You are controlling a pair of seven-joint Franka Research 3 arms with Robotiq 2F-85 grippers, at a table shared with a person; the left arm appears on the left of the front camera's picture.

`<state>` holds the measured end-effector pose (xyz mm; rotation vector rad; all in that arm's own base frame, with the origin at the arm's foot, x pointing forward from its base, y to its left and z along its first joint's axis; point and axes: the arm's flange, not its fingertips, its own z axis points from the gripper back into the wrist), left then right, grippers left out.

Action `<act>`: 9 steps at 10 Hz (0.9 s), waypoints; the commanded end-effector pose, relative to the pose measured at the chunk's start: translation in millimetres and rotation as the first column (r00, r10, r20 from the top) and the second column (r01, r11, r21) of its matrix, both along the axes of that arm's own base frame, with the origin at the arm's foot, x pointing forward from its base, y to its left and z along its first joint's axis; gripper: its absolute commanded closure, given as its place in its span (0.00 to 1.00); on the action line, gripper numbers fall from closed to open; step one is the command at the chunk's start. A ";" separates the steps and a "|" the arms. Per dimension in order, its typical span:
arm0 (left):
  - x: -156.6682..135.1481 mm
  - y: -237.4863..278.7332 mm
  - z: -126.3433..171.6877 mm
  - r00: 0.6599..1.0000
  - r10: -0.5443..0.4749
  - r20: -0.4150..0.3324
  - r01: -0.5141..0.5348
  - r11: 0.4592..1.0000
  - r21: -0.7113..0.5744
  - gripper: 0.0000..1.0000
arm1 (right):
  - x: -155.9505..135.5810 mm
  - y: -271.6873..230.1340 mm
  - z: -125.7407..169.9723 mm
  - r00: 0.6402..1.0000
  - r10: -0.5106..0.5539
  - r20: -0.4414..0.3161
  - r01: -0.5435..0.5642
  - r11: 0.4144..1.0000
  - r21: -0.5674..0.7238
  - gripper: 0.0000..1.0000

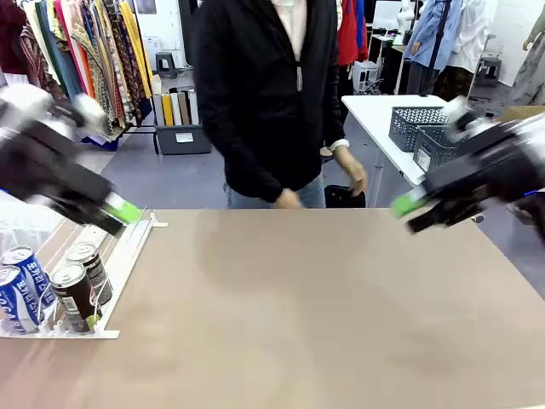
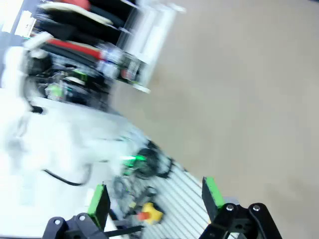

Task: Retrieve and store the cans from the dispenser.
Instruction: Pick up one can from the Automatic Can Dispenser and place it in the middle of the table.

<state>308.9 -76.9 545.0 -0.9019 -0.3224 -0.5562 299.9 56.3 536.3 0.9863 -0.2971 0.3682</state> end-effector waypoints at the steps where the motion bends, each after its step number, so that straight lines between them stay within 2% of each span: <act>1: -17.4 97.2 3.8 0.989 0.134 0.065 -0.112 0.958 -0.264 0.00 | -39.0 -79.4 -4.4 0.988 -0.145 0.049 0.119 0.929 0.349 0.00; 3: -39.3 178.6 -7.3 0.960 0.276 0.045 -0.233 0.877 -0.421 0.00 | -62.0 -134.2 -23.9 0.956 -0.291 0.028 0.245 0.850 0.467 0.00; 5: -55.0 238.8 -36.0 0.916 0.399 -0.036 -0.357 0.774 -0.523 0.00 | -79.2 -169.5 -52.1 0.923 -0.385 -0.023 0.335 0.771 0.542 0.00; 6: -55.6 252.3 -50.4 0.898 0.434 -0.068 -0.399 0.741 -0.540 0.00 | -79.5 -175.5 -62.1 0.911 -0.410 -0.043 0.366 0.754 0.546 0.00; 7: -51.5 255.9 -59.4 0.890 0.448 -0.079 -0.422 0.748 -0.512 0.00 | -77.3 -173.2 -69.0 0.910 -0.411 -0.055 0.375 0.760 0.531 0.00; 8: -69.6 262.5 -35.5 0.899 0.434 -0.056 -0.400 0.763 -0.508 0.00 | -56.5 -230.8 -9.2 0.910 -0.412 -0.057 0.378 0.763 0.525 0.00; 9: -69.6 262.5 -35.5 0.899 0.434 -0.056 -0.400 0.763 -0.508 0.00 | -56.5 -230.8 -9.2 0.910 -0.412 -0.057 0.378 0.763 0.525 0.00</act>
